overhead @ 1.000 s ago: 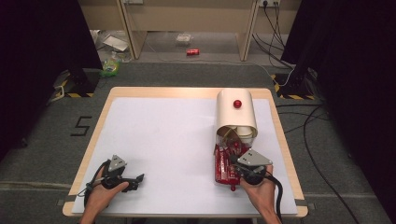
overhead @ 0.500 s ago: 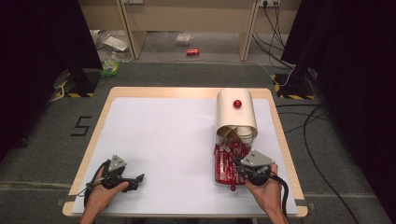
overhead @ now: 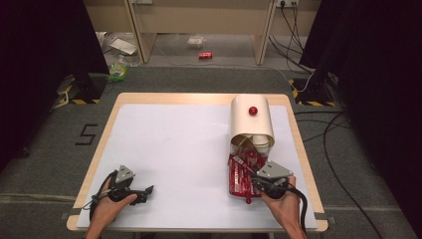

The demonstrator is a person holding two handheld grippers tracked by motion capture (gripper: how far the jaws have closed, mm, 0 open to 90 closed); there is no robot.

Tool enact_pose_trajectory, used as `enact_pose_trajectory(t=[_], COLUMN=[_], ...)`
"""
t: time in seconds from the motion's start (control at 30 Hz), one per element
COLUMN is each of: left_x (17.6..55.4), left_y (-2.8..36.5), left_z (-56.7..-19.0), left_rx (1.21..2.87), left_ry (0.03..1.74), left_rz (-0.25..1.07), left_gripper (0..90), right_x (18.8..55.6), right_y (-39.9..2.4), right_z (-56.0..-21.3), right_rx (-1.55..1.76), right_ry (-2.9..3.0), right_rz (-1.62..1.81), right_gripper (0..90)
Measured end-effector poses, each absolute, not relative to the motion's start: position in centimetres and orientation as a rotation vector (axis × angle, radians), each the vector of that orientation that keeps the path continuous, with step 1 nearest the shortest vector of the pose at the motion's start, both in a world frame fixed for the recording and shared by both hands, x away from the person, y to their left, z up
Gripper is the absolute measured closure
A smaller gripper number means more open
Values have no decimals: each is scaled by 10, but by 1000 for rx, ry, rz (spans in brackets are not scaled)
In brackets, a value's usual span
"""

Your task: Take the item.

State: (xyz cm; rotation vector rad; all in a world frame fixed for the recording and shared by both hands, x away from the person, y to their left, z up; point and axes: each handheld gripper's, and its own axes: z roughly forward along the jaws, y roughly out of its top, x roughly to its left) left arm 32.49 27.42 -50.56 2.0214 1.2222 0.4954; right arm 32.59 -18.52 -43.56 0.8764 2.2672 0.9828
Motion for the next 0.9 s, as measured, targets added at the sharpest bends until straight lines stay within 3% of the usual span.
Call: enact_pose_trajectory(t=[0.9], left_x=[325], left_y=[274], left_z=[-506], left_rx=[2022], left_ry=[1223], left_rz=[495], left_gripper=[48], right_x=[291], right_y=[-234], right_z=[-423], right_rx=[902], right_ry=[2223], right_rz=[1019], right_gripper=[830])
